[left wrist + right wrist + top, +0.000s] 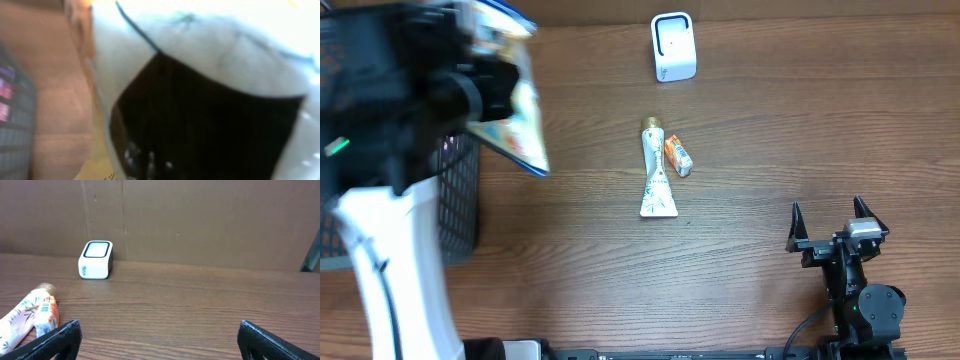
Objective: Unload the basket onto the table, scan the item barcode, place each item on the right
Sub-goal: 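Lift the yellow snack bag out and carry it toward the scanner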
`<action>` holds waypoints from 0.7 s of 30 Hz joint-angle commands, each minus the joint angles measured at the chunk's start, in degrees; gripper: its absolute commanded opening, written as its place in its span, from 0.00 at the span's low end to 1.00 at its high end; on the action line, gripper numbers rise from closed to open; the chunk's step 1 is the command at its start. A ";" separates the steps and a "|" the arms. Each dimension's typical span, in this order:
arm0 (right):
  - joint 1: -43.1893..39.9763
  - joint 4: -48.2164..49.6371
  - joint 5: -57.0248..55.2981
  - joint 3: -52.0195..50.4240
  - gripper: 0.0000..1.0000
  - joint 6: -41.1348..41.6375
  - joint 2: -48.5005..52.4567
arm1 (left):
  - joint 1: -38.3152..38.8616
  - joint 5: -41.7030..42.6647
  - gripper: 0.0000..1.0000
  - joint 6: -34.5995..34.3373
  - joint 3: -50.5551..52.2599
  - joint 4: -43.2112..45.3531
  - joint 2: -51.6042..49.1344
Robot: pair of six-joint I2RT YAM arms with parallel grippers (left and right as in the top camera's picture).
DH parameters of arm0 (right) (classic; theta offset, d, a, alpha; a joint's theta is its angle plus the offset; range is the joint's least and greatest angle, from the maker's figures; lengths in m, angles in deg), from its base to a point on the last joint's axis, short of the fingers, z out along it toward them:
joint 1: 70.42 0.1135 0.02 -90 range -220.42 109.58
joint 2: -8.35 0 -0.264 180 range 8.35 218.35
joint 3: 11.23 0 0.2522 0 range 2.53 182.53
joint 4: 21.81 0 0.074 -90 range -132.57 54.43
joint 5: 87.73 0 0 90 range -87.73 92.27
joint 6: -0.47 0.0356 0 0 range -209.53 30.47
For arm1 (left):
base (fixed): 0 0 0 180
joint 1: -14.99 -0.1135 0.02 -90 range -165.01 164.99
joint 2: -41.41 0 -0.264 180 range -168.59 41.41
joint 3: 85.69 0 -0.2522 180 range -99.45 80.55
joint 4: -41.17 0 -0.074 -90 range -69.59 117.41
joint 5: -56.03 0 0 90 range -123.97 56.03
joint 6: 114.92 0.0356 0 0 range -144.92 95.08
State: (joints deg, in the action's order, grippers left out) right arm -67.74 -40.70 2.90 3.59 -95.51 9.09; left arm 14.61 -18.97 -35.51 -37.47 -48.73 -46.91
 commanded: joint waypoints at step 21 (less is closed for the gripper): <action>0.26 0.37 -0.13 -0.61 1.00 -0.07 -0.57 | 18.36 -8.07 0.04 -16.68 30.93 28.30 -30.42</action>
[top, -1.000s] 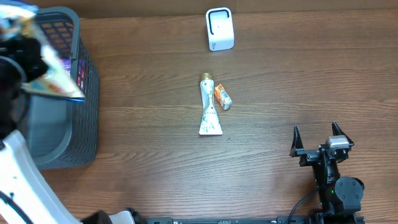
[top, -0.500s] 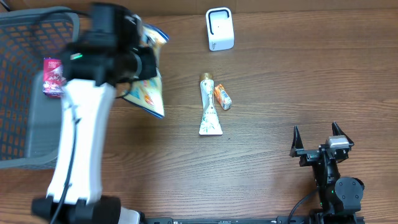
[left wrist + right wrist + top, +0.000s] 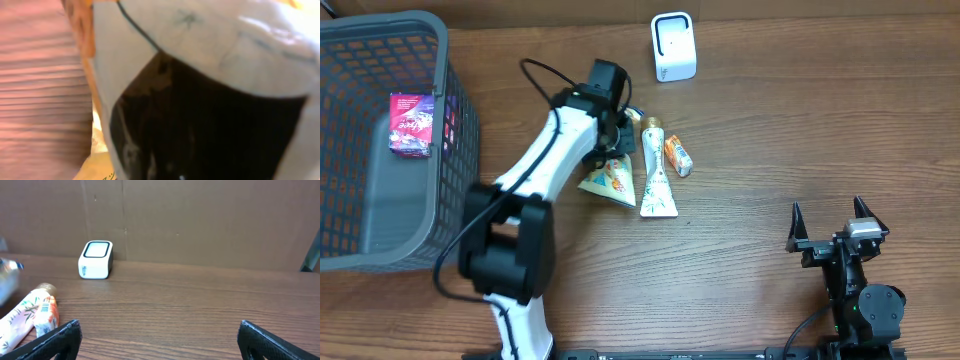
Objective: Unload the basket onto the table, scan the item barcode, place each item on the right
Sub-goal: 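Lift the yellow snack bag out and carry it toward the scanner, then set the yellow bag down beside the tube, release, and return toward basket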
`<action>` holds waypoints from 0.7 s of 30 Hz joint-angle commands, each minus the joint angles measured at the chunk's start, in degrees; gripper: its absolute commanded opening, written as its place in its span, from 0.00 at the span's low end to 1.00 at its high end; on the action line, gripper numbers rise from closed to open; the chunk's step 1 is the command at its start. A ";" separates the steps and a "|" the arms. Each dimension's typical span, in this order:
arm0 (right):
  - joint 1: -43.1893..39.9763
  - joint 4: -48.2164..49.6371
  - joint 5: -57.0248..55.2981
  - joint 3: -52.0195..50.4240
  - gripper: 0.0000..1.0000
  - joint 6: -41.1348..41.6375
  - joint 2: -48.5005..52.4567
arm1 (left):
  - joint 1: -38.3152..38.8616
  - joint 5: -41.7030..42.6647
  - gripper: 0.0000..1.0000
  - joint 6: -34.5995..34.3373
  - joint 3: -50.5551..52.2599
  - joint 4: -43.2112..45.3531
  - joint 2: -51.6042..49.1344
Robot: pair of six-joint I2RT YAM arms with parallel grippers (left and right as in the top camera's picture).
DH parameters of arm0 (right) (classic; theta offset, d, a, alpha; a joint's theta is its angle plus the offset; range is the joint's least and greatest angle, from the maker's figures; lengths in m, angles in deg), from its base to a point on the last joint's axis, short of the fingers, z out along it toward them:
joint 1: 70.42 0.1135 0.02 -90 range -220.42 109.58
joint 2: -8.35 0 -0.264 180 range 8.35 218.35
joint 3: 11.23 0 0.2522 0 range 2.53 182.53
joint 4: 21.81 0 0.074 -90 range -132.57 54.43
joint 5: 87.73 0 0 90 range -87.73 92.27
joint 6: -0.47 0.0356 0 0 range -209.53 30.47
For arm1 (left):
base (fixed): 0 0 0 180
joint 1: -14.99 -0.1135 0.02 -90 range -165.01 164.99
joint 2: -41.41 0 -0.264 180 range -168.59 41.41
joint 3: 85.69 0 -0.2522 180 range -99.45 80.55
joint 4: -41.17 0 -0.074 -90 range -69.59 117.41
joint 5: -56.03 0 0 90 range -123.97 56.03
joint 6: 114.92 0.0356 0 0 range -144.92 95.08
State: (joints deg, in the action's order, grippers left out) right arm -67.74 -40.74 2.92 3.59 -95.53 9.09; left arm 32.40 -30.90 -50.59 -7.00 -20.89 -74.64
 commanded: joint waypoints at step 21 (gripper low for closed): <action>0.26 0.42 -0.15 -0.61 1.00 -0.04 -0.57 | -0.04 9.81 0.94 7.93 -30.47 -18.34 3.91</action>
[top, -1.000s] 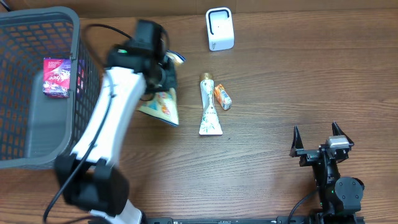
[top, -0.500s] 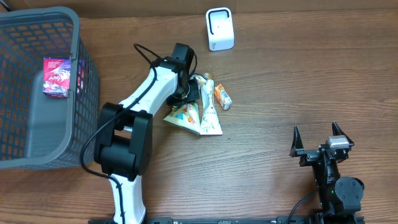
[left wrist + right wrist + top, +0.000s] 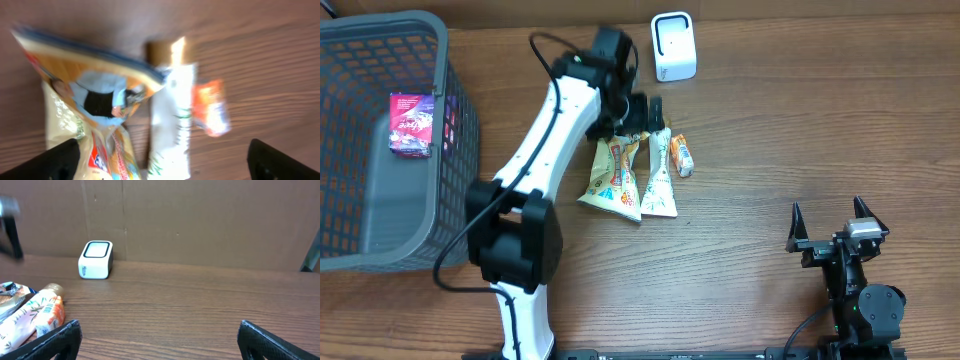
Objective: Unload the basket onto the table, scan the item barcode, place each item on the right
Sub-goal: 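Set the yellow bag down beside the tube, release, and return toward basket, then reach the left gripper down into the basket toward the pink-purple box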
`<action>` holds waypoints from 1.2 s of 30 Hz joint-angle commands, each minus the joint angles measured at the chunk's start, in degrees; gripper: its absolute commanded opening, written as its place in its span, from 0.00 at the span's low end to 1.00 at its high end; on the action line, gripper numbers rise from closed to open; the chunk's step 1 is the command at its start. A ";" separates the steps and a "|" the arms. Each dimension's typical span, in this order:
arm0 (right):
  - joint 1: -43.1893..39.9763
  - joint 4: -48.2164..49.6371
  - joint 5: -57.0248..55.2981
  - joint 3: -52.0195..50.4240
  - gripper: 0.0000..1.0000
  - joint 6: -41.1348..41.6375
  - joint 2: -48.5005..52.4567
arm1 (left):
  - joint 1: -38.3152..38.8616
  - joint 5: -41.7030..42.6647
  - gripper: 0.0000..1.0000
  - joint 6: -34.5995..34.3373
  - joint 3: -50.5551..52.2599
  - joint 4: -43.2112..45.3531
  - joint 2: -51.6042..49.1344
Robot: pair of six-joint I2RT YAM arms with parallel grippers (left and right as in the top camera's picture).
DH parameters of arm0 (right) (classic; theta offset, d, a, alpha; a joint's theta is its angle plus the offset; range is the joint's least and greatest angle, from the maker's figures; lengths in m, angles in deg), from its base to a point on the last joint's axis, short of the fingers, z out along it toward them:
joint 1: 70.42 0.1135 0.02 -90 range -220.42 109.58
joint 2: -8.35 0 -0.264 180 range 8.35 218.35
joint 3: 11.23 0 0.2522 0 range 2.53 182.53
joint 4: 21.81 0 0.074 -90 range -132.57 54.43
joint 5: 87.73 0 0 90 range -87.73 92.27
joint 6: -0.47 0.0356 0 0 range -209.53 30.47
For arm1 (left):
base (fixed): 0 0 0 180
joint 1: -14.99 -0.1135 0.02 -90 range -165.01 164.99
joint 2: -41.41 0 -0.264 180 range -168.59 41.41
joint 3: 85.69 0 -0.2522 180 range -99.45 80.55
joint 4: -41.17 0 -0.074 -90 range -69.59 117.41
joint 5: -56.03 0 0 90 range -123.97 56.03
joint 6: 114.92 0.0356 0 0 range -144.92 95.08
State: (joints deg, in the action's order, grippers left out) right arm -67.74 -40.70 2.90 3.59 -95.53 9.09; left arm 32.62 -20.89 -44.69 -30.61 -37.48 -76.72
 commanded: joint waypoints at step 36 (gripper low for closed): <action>0.26 0.37 -0.13 -0.61 1.00 -0.04 -0.57 | -46.10 -25.42 1.00 -17.97 -16.50 -13.38 0.48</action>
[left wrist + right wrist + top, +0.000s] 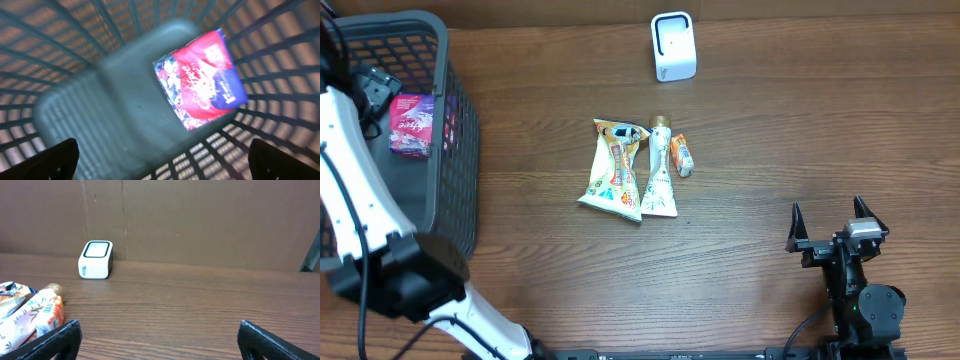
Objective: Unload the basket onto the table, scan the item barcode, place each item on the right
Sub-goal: 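Reach the left gripper down into the basket toward the pink-purple box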
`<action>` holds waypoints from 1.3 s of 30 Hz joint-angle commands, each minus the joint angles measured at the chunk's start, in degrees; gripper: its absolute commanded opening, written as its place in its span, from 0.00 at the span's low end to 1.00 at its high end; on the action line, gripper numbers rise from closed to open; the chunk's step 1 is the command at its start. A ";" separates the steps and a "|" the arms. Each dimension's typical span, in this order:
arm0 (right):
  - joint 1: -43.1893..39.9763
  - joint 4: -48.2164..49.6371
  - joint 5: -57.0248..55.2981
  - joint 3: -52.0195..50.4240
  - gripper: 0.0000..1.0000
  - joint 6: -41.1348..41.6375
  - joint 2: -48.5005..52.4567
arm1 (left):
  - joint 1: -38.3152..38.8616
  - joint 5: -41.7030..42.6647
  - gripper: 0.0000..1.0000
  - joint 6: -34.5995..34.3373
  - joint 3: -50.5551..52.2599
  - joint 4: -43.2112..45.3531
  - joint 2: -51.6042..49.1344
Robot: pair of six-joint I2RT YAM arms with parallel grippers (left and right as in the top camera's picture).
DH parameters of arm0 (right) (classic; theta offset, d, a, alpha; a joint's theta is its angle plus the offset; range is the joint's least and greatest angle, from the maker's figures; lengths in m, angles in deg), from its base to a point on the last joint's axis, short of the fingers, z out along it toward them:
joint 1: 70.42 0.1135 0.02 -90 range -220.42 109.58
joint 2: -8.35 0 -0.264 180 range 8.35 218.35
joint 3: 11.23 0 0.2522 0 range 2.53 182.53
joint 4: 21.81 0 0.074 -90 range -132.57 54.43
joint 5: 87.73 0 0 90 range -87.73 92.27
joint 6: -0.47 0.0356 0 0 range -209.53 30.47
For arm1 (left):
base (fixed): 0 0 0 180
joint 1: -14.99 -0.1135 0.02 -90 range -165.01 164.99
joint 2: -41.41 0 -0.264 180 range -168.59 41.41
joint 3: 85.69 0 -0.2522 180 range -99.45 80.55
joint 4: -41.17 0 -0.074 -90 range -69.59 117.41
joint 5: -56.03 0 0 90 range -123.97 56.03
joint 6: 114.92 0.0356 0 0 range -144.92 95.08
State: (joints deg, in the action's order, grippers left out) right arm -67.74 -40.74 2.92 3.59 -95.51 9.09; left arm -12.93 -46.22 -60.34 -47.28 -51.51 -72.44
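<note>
The white barcode scanner stands at the back of the table, also visible as the scanner. A yellow snack pouch, a white tube and a small orange item lie side by side mid-table. My left gripper hangs open and empty inside the grey basket. In its wrist view a red packet lies on the basket floor beyond the left gripper. My right gripper rests open at the front right, holding nothing; the right gripper faces the scanner.
The mesh basket fills the table's left side, and its walls surround the left gripper. A brown cardboard wall closes off the back of the table behind the scanner.
My left gripper has gone from above the pouch and tube mid-table to inside the basket over the red packet. It is still open. Pouch, tube, orange item and right arm are unchanged.
My left gripper first held the snack pouch up high near the basket. Then it held the pouch down on the table beside the tube. After that the pouch lay released there with the gripper open above it. Now that gripper is in the basket.
</note>
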 commanded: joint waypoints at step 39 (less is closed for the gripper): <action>0.26 0.42 -0.15 -0.61 1.00 -0.07 -0.57 | -0.61 4.39 1.00 10.19 8.26 13.35 -20.33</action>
State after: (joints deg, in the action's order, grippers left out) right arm -67.74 -40.72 2.90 3.59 -95.53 9.09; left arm -12.91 -41.96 -51.46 -40.99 -38.33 -92.00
